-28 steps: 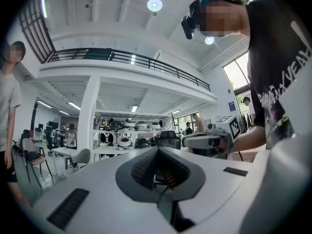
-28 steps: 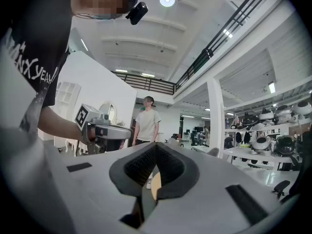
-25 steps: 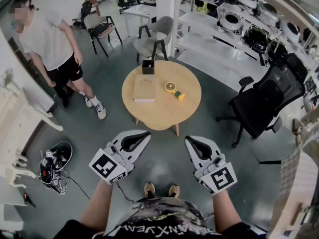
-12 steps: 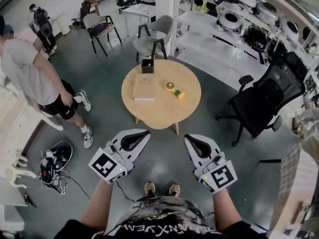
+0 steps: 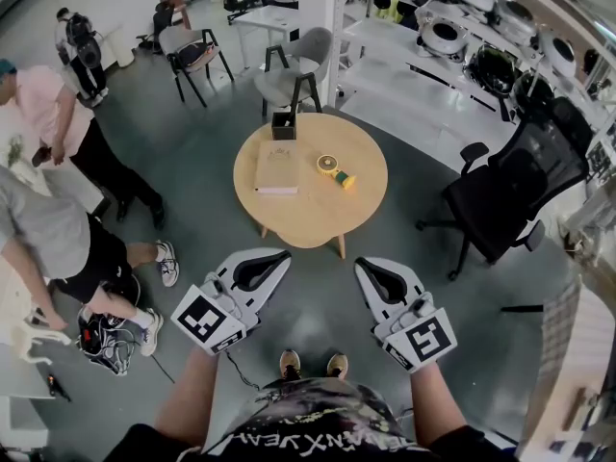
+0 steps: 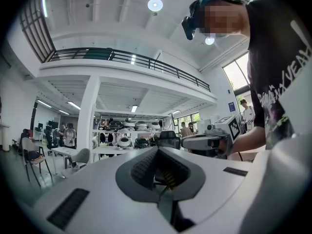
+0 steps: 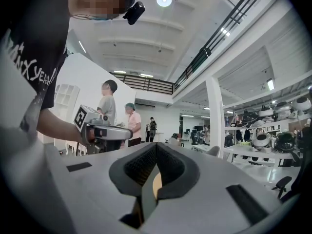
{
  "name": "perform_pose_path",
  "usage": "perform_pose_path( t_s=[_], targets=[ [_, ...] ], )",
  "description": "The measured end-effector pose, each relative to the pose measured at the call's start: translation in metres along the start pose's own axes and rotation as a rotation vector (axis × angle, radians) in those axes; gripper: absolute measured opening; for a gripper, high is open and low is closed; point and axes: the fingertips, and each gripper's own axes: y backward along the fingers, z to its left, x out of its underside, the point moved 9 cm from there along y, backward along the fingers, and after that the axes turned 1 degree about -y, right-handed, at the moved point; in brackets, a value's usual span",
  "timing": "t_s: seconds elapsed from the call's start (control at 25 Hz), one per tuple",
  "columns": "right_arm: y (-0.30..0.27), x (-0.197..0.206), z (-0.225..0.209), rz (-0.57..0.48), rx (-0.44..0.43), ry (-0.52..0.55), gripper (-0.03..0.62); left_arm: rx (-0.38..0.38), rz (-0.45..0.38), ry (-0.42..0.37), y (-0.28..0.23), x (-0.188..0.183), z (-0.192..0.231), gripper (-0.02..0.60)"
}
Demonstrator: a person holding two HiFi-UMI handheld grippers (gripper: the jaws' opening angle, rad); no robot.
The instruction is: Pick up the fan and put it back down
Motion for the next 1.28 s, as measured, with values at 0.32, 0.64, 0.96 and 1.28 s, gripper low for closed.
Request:
perform_pose_path(
  t_s=[0.32,0.64,0.96,1.28],
  targets=[
    [0.0007,0.0030,-0.0009,-0.005,0.004,-0.004,0.005,-0.002,-0.001,0.002,0.0001,0.0028,-0.0008,0.014],
    [0.0019,0.0079,-0.0016,-0.013,0.007,-0.006,0.021,0.001,-0.003,0.005,-0.0014,0.0081,-0.0017,0.012],
    [0.0029,0.0076,-0.0022,-0.019,0.007,-0.006,0.075,0.002,-0.002,0.007,-0.0019,0.0086,-0.0018,0.014],
    [0.0034,0.0071,-0.0006,-0.024,0.004,-0.014,0.152,0.001,0.002,0.008,-0.0002,0.0082,-0.0019,0.014]
  ],
)
